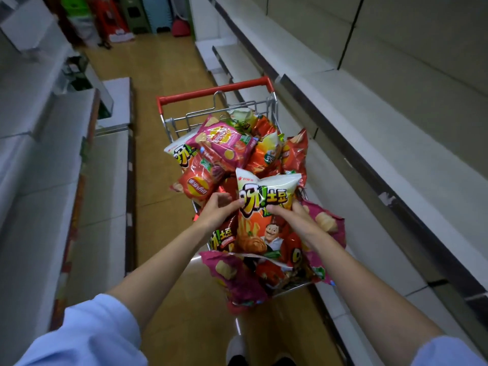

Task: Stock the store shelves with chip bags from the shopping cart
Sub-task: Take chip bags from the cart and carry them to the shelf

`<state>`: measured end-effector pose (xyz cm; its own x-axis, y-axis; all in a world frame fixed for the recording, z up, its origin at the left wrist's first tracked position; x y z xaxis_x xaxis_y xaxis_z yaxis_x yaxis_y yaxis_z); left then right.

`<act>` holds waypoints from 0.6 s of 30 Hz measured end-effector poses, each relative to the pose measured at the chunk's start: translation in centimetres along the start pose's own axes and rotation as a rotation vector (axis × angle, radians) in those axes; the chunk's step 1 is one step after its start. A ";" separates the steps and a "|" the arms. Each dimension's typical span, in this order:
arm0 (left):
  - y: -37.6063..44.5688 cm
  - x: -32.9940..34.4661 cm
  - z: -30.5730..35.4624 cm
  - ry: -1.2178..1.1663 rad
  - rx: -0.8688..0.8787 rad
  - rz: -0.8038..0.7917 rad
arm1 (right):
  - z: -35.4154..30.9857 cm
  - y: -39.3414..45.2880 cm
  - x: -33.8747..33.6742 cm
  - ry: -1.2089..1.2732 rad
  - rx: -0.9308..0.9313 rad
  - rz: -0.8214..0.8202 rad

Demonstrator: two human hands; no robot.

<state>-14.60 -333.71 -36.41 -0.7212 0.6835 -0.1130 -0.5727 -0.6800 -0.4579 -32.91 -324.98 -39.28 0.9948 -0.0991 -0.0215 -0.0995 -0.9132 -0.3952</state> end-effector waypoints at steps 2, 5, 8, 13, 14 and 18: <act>0.1 1.4 0.8 0.010 -0.044 -0.130 | -0.4 -0.5 -0.3 0.125 0.005 0.026; 0.6 3.3 1.5 -0.080 -0.061 -0.308 | -0.9 -1.5 -1.1 0.209 0.003 0.035; 0.9 5.2 2.7 -0.134 -0.038 -0.396 | -2.0 -2.9 -2.5 0.166 -0.030 0.001; 1.3 6.6 4.3 -0.141 0.016 -0.362 | -3.2 -5.3 -6.2 0.040 -0.044 0.123; 1.5 6.7 4.4 -0.144 0.017 -0.348 | -3.0 -5.7 -7.3 0.012 -0.044 0.195; 1.7 6.7 4.1 -0.162 -0.001 -0.302 | -0.6 -6.8 -10.8 -0.124 0.012 0.394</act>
<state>-22.05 -331.40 -34.31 -0.5716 0.8029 0.1689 -0.7694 -0.4530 -0.4502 -42.98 -317.93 -35.86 0.8755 -0.3912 -0.2836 -0.4738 -0.8100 -0.3456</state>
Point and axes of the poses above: each hand's wrist, its own y-axis towards the middle knuckle, its own x-axis out of the palm, z = x × y, the point moved 3 cm from there along y, towards the middle knuckle, and after that the axes turned 13 degrees about -z, right-handed, at the moved point
